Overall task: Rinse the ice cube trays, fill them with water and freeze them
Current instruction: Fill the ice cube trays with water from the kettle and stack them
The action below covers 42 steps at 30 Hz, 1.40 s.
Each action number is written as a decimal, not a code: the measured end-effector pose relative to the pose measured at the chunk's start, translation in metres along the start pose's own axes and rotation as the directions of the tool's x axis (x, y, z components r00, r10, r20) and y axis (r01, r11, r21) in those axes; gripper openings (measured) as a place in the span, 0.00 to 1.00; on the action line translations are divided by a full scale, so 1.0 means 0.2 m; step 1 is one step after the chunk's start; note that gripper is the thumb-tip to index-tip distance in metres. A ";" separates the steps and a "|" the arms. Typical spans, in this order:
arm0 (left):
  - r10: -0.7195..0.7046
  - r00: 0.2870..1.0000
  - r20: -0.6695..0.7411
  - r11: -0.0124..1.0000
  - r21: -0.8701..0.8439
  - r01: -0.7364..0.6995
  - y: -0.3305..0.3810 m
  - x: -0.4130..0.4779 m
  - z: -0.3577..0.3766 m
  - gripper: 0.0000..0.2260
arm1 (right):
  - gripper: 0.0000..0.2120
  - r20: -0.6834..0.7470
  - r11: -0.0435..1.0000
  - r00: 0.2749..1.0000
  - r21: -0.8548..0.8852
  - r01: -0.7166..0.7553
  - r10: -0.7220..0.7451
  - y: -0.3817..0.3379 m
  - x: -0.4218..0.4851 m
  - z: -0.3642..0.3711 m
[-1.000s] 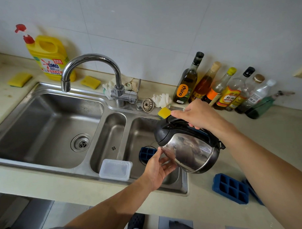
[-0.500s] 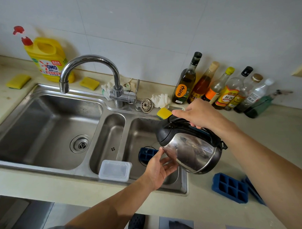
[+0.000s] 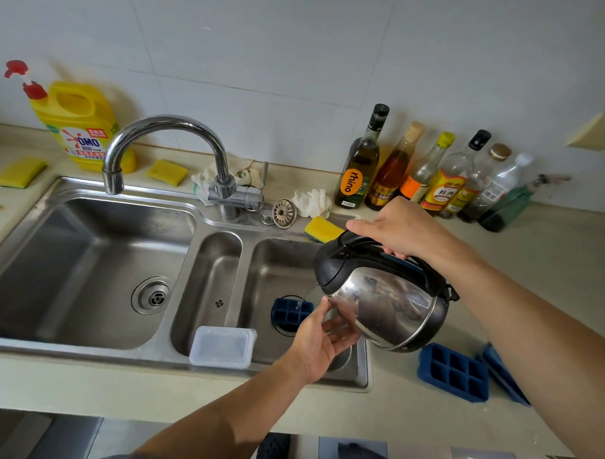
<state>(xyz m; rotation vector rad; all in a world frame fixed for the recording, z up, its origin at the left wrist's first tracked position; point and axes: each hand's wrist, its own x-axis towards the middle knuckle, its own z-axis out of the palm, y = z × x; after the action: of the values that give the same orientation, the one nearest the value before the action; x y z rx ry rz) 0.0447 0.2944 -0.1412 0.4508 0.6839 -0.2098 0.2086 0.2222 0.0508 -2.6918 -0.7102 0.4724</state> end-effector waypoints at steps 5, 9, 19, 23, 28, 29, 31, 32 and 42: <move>-0.011 1.000 0.007 1.000 0.010 0.011 -0.01 0.00 0.02 0.19 | 0.33 0.009 1.000 1.000 -0.003 -0.011 0.011 0.02 -0.01 -0.01; -0.013 1.000 0.010 0.999 0.030 0.013 -0.02 0.01 0.03 0.19 | 0.33 0.011 1.000 1.000 -0.015 -0.006 0.006 0.03 -0.01 -0.02; -0.019 0.999 0.028 0.999 0.045 0.018 -0.04 0.01 0.04 0.18 | 0.33 0.010 1.000 1.000 -0.025 -0.008 0.008 0.04 -0.03 -0.04; -0.027 0.999 0.029 0.999 0.032 0.026 -0.04 0.01 0.03 0.19 | 0.33 0.006 1.000 1.000 -0.029 -0.011 0.011 0.04 -0.04 -0.04; -0.032 0.999 0.024 0.999 0.013 0.031 -0.05 0.00 0.03 0.18 | 0.34 0.008 0.999 1.000 -0.044 -0.011 0.011 0.05 -0.05 -0.03; -0.036 0.999 0.027 0.999 0.012 0.035 -0.06 -0.01 0.03 0.18 | 0.33 0.010 0.999 1.000 -0.045 -0.009 0.010 0.05 -0.05 -0.02; -0.044 0.999 0.031 0.999 0.009 0.044 -0.06 -0.02 0.02 0.18 | 0.33 0.013 0.999 1.000 -0.043 -0.010 0.010 0.05 -0.06 -0.02; -0.046 0.998 0.031 0.999 0.005 0.046 -0.06 -0.02 0.02 0.18 | 0.33 0.014 0.999 1.000 -0.045 -0.011 0.011 0.05 -0.06 -0.02; -0.057 0.998 0.002 0.998 -0.001 0.057 -0.08 -0.04 0.00 0.19 | 0.33 0.035 0.999 0.999 -0.037 -0.034 0.035 0.03 -0.08 -0.01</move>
<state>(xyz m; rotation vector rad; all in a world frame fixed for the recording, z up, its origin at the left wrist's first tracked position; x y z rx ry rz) 0.0336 0.2802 -0.1406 0.4305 0.6957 -0.2636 0.1994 0.2092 0.0549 -2.7402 -0.6898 0.5223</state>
